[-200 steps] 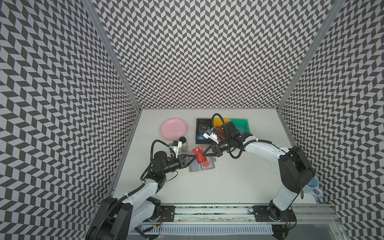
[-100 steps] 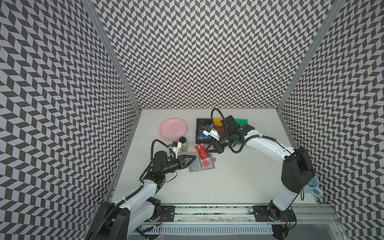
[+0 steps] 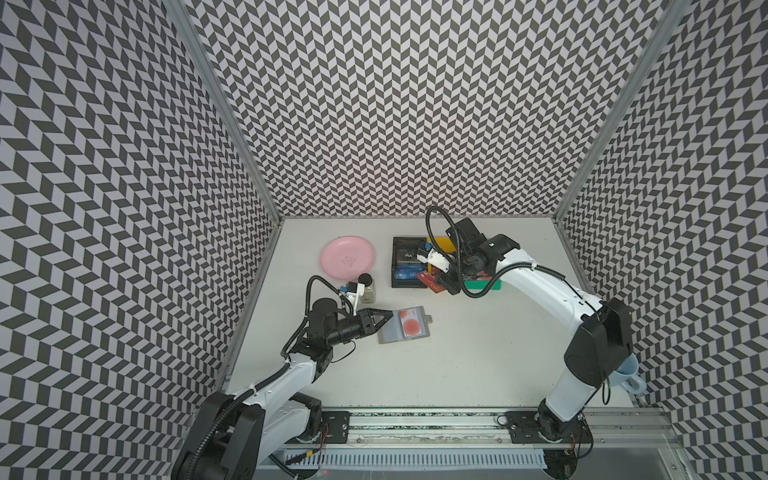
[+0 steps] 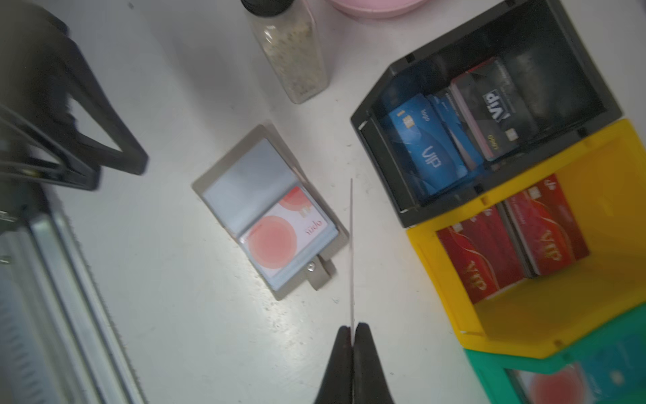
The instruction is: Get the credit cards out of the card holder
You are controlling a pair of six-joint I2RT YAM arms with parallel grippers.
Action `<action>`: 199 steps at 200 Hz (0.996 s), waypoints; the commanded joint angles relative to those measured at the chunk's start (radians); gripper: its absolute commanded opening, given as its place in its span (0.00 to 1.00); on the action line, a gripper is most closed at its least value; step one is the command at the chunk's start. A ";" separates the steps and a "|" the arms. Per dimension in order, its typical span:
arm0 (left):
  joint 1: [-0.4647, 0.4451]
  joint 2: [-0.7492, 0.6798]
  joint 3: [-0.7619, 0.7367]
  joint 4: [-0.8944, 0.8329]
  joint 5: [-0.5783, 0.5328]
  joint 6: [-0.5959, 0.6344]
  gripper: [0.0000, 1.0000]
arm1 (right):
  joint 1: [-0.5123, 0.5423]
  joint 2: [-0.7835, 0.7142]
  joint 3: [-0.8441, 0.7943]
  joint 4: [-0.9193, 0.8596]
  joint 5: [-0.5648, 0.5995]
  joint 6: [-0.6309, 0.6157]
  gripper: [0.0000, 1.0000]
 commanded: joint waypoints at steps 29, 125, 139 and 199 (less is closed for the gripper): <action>-0.001 0.029 0.037 -0.006 -0.008 0.024 0.30 | -0.011 -0.007 0.033 0.022 0.294 -0.247 0.00; -0.001 0.092 0.043 -0.050 -0.060 0.055 0.30 | -0.070 0.213 0.180 -0.010 0.359 -0.337 0.00; 0.000 0.111 0.051 -0.050 -0.061 0.059 0.30 | -0.076 0.219 0.180 -0.004 0.354 -0.343 0.00; -0.001 0.203 0.057 -0.003 -0.055 0.060 0.29 | -0.086 0.287 0.175 0.012 0.308 -0.361 0.00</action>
